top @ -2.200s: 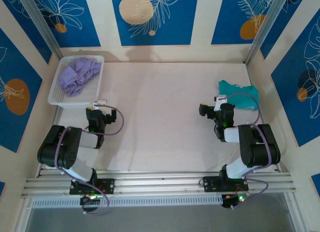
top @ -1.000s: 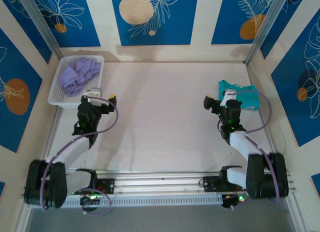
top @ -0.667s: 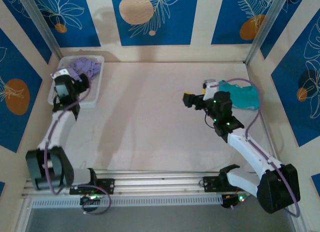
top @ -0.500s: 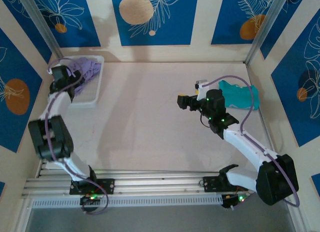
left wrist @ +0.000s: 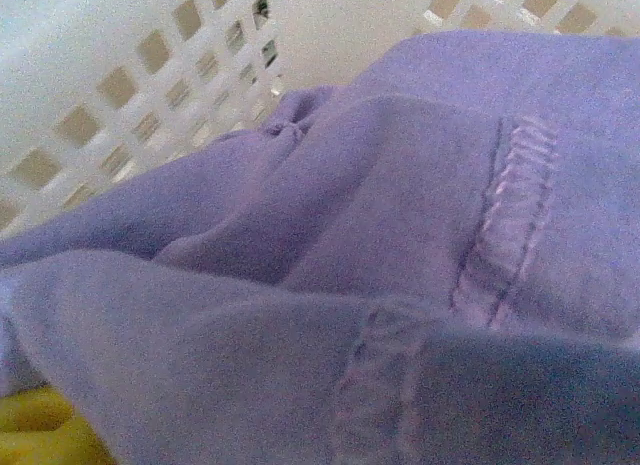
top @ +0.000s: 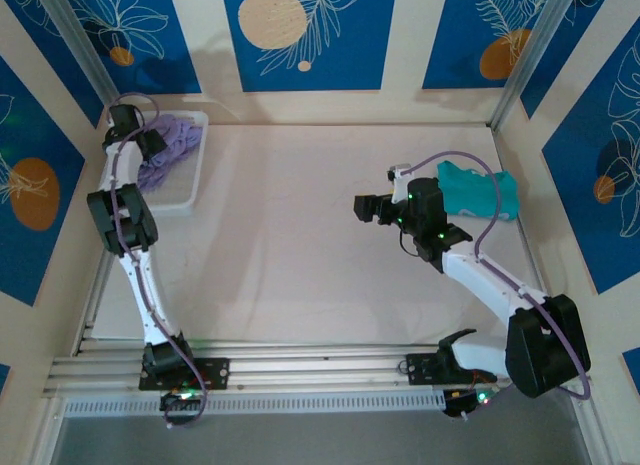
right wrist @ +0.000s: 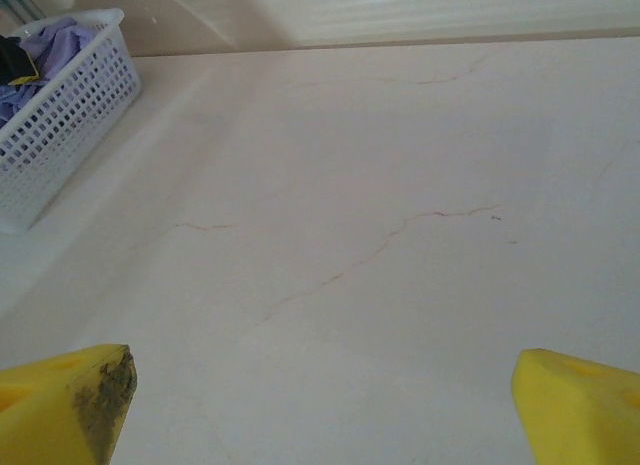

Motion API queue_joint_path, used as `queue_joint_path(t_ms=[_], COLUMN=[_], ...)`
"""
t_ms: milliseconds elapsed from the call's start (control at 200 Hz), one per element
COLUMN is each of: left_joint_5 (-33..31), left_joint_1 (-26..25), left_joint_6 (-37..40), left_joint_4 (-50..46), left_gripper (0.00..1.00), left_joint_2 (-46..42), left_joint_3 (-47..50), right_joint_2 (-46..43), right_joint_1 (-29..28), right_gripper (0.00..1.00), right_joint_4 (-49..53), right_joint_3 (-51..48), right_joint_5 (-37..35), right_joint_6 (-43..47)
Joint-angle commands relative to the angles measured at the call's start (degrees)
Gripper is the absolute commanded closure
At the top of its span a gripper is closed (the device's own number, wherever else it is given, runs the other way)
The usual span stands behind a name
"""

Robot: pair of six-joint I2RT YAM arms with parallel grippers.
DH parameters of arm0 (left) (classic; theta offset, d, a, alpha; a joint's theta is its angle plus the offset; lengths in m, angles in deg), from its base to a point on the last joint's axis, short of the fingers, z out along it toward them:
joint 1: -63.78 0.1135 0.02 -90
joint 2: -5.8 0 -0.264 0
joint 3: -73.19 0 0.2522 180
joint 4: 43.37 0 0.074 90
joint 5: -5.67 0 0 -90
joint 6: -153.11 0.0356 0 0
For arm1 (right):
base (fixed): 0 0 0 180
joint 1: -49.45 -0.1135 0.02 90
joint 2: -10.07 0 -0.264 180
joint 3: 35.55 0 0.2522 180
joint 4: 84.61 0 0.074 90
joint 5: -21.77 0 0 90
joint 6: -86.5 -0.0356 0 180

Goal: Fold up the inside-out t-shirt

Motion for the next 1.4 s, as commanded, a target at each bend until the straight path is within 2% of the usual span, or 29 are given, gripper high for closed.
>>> queue_joint_path(t_ms=[0, 65, 165, 325, 440, 540, 680, 930, 1075, 1190, 1395], left_joint_5=[4.2, 4.9, 6.7, 7.9, 7.6, 6.9, 6.6, 11.4, 13.2, 15.3, 17.5], left_joint_1=[0.6, 0.6, 0.4, -1.4, -5.0, -9.9, -18.7, -35.1, -43.8, -47.8, -52.6], left_joint_6=[0.4, -0.3, -1.8, -3.9, -3.0, -0.5, 0.6, -4.8, -6.9, -9.0, -11.8], left_joint_4=[-5.7, -5.5, -3.5, 6.2, 10.0, 11.5, 13.1, 22.4, 28.0, 32.5, 35.9], left_gripper=[0.50, 0.76, 1.00, 1.00, 1.00, 1.00, 1.00, 1.00, 1.00, 1.00, 1.00], left_joint_2=[3.0, 0.5, -8.2, -31.7, -46.7, -55.9, -64.1, -73.5, -74.1, -71.3, -65.2], left_joint_3=[-6.3, -6.5, -3.6, 11.1, 17.9, 20.4, 25.1, 45.3, 55.8, 61.5, 63.9], right_joint_2=[0.4, 0.0, -1.6, -6.8, -9.7, -10.2, -6.8, 8.1, 19.9, 30.1, 46.0], right_joint_1=[0.3, 0.4, 0.5, 0.5, 1.2, 2.3, 5.6, 17.6, 20.8, 21.2, 22.6], right_gripper=[0.03, 0.03, 0.03, 0.03, 0.01, 0.01, 0.01, 0.10, 0.14, 0.18, 0.22], right_joint_4=[-0.1, 1.2, 4.1, 6.7, 10.1, 15.5, 21.3, 25.8, 29.5, 33.9, 43.2], right_joint_3=[1.7, 2.1, 3.1, 2.6, 3.5, 6.7, 11.9, 20.7, 27.6, 34.7, 48.7], right_joint_5=[1.3, 0.9, 0.2, -0.8, -1.8, -3.5, -4.4, 2.9, 5.5, 4.5, 4.7], right_joint_6=[-1.4, -1.4, -0.9, -0.4, 0.9, 2.0, 2.0, -1.2, -1.6, -0.7, 1.3])
